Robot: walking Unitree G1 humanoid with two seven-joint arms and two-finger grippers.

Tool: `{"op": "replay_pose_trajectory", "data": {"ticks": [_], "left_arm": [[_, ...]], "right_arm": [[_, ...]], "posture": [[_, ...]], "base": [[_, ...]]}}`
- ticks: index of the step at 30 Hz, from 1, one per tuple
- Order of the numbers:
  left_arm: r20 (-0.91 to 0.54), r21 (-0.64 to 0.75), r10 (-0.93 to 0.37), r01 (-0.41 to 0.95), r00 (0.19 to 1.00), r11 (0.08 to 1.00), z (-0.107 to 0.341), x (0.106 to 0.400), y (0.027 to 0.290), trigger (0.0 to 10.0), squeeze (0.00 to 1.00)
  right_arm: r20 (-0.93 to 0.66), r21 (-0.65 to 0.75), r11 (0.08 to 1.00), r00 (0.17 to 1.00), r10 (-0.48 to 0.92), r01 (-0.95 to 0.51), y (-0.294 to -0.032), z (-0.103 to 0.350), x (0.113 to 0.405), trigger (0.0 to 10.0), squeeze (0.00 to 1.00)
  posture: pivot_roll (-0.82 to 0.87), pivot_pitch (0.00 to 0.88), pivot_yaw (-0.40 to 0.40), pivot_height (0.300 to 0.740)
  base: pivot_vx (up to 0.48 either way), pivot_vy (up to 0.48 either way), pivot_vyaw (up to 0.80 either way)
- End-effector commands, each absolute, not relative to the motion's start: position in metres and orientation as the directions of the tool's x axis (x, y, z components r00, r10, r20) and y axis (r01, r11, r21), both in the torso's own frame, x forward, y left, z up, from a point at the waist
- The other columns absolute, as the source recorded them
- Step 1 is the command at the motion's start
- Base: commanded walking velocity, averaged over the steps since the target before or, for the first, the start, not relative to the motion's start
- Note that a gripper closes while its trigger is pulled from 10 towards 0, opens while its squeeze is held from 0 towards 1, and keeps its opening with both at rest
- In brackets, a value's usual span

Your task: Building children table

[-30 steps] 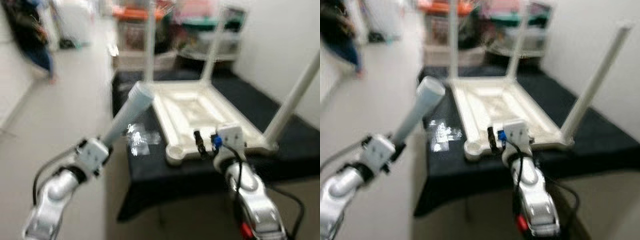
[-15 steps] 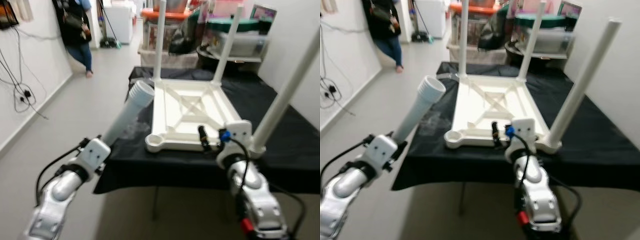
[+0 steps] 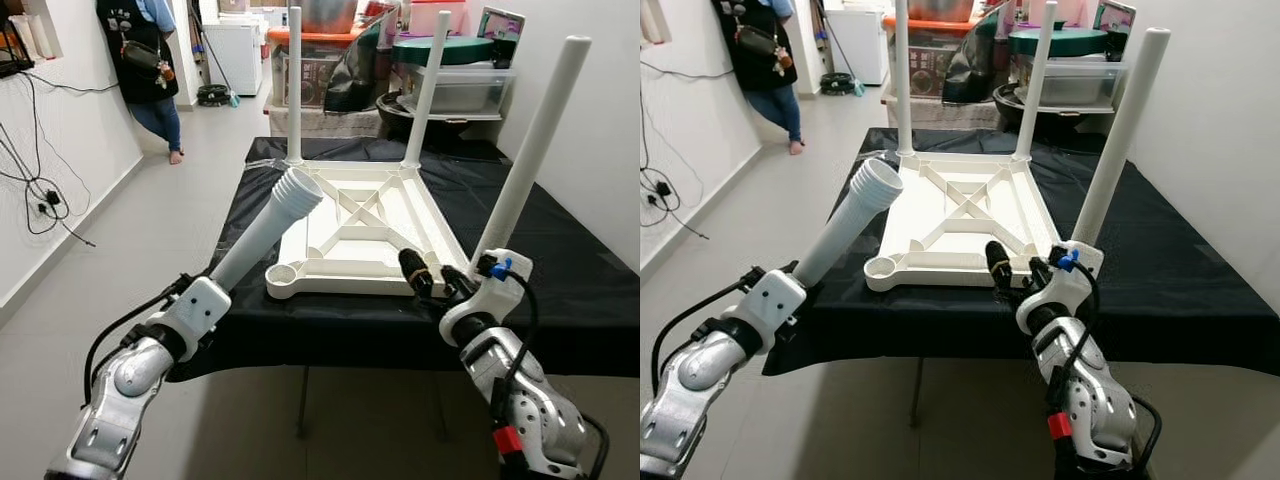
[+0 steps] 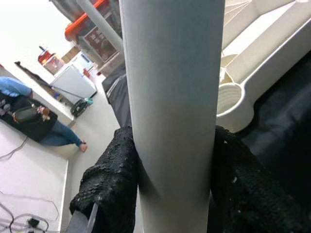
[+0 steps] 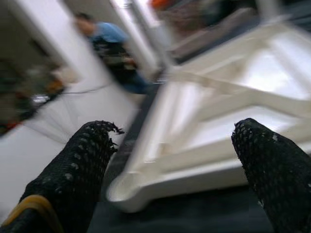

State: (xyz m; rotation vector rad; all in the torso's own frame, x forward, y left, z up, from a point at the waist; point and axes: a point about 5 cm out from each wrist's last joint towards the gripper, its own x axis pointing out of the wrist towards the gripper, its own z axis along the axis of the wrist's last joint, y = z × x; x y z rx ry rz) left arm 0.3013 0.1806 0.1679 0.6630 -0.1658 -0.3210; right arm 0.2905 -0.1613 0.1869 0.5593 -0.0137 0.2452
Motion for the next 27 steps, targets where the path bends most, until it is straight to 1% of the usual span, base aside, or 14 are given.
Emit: {"op": "replay_pose_trajectory", "data": {"ticks": [1,2,3,5,8,10,12,14,17,20,27], "left_arm": [[0.051,0.649,-0.380,0.259,0.923,0.715,0.172,0.305,0.178,10.0,0.00],[0.055,0.659,-0.410,0.275,0.911,0.700,0.177,0.313,0.172,10.0,0.00],[0.055,0.659,-0.410,0.275,0.911,0.700,0.177,0.313,0.172,10.0,0.00],[0.063,0.660,-0.419,0.277,0.906,0.698,0.182,0.320,0.168,10.0,0.00],[0.063,0.659,-0.419,0.277,0.906,0.700,0.182,0.321,0.168,10.0,0.00],[0.038,0.642,-0.436,0.312,0.899,0.701,0.183,0.331,0.157,10.0,0.00],[0.029,0.638,-0.445,0.326,0.895,0.698,0.183,0.334,0.152,10.0,0.00],[-0.020,0.630,-0.486,0.388,0.874,0.673,0.179,0.340,0.137,10.0,0.00],[-0.037,0.624,-0.500,0.411,0.865,0.664,0.176,0.341,0.133,10.0,0.00],[-0.043,0.601,-0.557,0.466,0.830,0.649,0.177,0.343,0.117,10.0,0.00],[-0.044,0.604,-0.628,0.521,0.777,0.603,0.178,0.343,0.104,10.0,0.00]], "right_arm": [[0.126,0.535,0.775,0.939,0.319,-0.335,-0.148,0.194,0.286,10.0,0.00],[0.157,0.535,0.730,0.900,0.407,-0.424,-0.137,0.197,0.279,10.0,0.00],[0.157,0.535,0.730,0.900,0.407,-0.424,-0.137,0.197,0.279,10.0,0.00],[0.173,0.542,0.693,0.870,0.461,-0.475,-0.132,0.199,0.275,10.0,0.00],[0.175,0.546,0.687,0.868,0.466,-0.479,-0.132,0.199,0.275,10.0,0.00],[0.197,0.540,0.659,0.840,0.505,-0.523,-0.127,0.202,0.273,10.0,0.00],[0.205,0.536,0.650,0.830,0.518,-0.538,-0.125,0.203,0.272,10.0,0.00],[0.213,0.508,0.661,0.824,0.525,-0.552,-0.121,0.206,0.274,10.0,0.00],[0.213,0.498,0.667,0.824,0.525,-0.554,-0.120,0.207,0.274,10.0,0.00],[0.212,0.469,0.678,0.818,0.535,-0.566,-0.113,0.207,0.277,10.0,0.00],[0.198,0.440,0.704,0.825,0.530,-0.558,-0.107,0.204,0.281,10.0,0.00]], "posture": [[0.05,0.000,-0.061,0.740],[0.04,0.000,-0.059,0.740],[0.04,0.000,-0.059,0.740],[0.04,0.000,-0.058,0.740],[0.04,0.000,-0.057,0.740],[0.04,0.000,-0.055,0.740],[0.04,0.000,-0.055,0.740],[0.03,0.000,-0.049,0.740],[0.03,0.000,-0.049,0.740],[0.03,0.000,-0.048,0.740],[0.04,0.000,-0.045,0.740]], "base": [[0.000,0.000,0.00],[0.000,0.000,0.00],[0.000,0.000,0.00],[0.000,0.000,0.00],[0.000,0.000,0.00],[0.000,0.000,0.00],[0.000,0.000,0.00],[0.000,0.000,0.00],[0.000,0.000,0.00],[0.000,0.000,0.00],[0.000,0.000,0.00]]}}
